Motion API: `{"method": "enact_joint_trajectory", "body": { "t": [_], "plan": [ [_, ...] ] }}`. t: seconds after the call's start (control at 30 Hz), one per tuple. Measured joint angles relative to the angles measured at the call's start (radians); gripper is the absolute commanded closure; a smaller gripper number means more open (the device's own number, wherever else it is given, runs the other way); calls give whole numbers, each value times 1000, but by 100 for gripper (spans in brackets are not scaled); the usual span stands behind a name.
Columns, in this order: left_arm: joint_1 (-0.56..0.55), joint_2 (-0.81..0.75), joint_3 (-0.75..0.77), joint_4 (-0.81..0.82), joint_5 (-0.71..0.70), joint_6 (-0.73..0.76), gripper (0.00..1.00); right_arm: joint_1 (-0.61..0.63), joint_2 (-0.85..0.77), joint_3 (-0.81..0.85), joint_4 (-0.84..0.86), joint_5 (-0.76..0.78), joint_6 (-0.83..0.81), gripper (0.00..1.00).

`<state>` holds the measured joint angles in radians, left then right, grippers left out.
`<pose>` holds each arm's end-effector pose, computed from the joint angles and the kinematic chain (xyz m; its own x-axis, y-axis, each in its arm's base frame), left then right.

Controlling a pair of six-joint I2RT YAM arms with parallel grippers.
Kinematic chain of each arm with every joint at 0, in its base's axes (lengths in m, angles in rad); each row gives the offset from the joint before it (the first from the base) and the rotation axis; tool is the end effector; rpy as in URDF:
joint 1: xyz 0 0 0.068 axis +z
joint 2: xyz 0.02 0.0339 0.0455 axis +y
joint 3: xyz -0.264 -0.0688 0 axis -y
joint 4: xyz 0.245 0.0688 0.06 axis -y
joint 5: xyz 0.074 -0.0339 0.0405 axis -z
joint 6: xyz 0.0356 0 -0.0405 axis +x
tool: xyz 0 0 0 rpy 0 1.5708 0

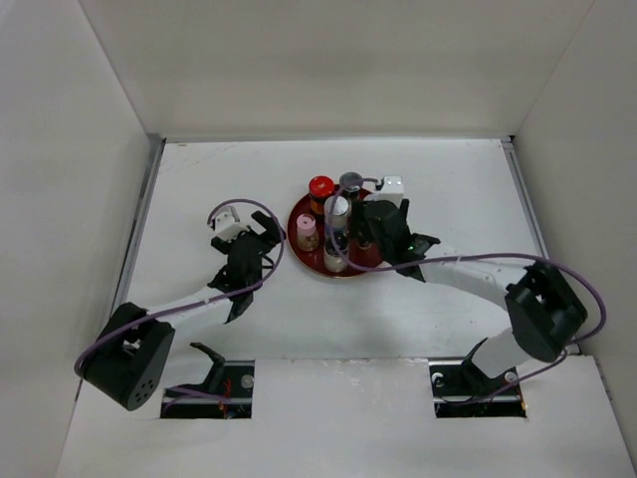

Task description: Organize the condiment bottles

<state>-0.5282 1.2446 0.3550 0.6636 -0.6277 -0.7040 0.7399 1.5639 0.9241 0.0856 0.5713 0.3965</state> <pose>0.2148 -0.1011 0.1880 -0.0916 -0.5531 -0.8281 -0.1912 0.8258 -0.5305 0.2633 0.2143 0.2246 -0.4464 0.0324 -0.8942 -0.0598 0.9960 0.0659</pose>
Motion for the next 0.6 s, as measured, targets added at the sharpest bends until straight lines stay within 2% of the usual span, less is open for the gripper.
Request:
{"method": "enact_joint_trajectory", "body": {
  "t": [0.17, 0.3, 0.37, 0.6],
  "plan": [
    [-17, -48, 37, -78, -37, -3, 0, -8, -185, -26, 6, -2, 0, 4],
    [-25, -72, 85, -146, -46, -3, 0, -43, -322, -77, 40, -1, 3, 3],
    [-32, -84, 115, -195, -50, -3, 0, -66, -395, -131, 63, 4, 18, 0],
    [-82, -175, 232, -378, -68, 5, 0, -132, -652, -377, 135, 70, 87, 0]
  ]
}}
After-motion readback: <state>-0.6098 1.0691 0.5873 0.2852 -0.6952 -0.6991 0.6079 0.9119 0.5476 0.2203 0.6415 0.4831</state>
